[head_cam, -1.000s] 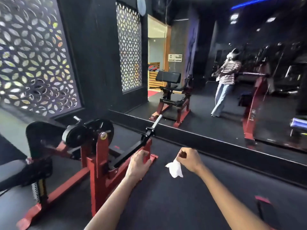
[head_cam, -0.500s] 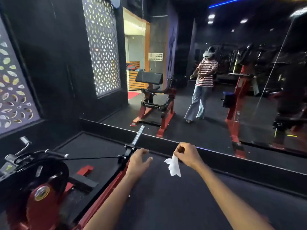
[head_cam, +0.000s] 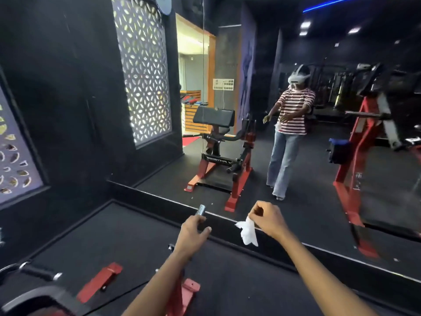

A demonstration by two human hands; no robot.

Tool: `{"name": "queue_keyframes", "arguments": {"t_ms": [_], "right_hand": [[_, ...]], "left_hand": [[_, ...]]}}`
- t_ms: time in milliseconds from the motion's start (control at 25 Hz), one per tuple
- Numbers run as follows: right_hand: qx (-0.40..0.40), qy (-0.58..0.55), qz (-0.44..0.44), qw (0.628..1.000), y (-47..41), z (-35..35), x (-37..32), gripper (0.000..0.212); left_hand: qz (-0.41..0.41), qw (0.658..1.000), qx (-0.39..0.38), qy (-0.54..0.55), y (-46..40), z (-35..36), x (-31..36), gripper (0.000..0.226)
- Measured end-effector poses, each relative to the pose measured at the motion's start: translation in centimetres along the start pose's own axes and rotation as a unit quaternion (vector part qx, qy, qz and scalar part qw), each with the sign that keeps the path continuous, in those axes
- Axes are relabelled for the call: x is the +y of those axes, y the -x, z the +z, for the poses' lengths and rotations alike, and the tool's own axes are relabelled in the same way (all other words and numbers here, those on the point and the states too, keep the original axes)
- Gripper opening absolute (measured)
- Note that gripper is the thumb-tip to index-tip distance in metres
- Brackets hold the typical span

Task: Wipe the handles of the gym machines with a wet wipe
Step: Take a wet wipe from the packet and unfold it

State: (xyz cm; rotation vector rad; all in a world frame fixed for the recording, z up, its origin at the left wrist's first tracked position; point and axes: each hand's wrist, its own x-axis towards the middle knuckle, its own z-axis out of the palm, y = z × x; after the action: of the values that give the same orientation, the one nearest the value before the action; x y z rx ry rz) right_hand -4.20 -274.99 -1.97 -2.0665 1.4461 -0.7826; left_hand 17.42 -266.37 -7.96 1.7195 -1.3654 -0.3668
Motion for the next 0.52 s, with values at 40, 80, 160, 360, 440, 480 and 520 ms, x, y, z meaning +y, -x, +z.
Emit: {"name": "queue_keyframes", "arguments": {"t_ms": [40,80,160,360,440,480,520], "right_hand": [[-0.003,-0.001,-0.006,1.000,-2.8,0.7,0.2,0.013],[-0.008,-0.003,-0.014,1.000,-5.5,1.3,0.2,0.015],[-0.025,-0.006,-0.030,0.999,-11.0,2.8,0.7,0.016],[-0.109,0.002,-0.090,0.990,-26.2,5.7,0.7,0.014],[-0.114,0.008,-0.128,0.985,-33.1,6.2,0.0,0.012],[-0.120,0.007,-0.140,0.983,-35.6,6.9,-0.5,0.013],[-0.129,0.008,-0.149,0.980,-37.7,7.9,-0.9,0.013]], "left_hand": [[-0.008,1.000,0.005,-0.004,-2.4,0.7,-0.8,0.028],[-0.013,1.000,0.007,-0.007,-4.6,1.3,-1.5,0.029],[-0.022,1.000,0.019,-0.008,-9.1,2.5,-3.0,0.029],[-0.076,0.994,0.080,-0.011,-20.0,5.2,-5.7,0.031],[-0.095,0.989,0.110,-0.020,-24.2,5.8,-6.9,0.032],[-0.110,0.986,0.122,-0.032,-25.7,5.7,-7.6,0.031],[-0.128,0.982,0.131,-0.042,-27.0,5.6,-8.5,0.031]]}}
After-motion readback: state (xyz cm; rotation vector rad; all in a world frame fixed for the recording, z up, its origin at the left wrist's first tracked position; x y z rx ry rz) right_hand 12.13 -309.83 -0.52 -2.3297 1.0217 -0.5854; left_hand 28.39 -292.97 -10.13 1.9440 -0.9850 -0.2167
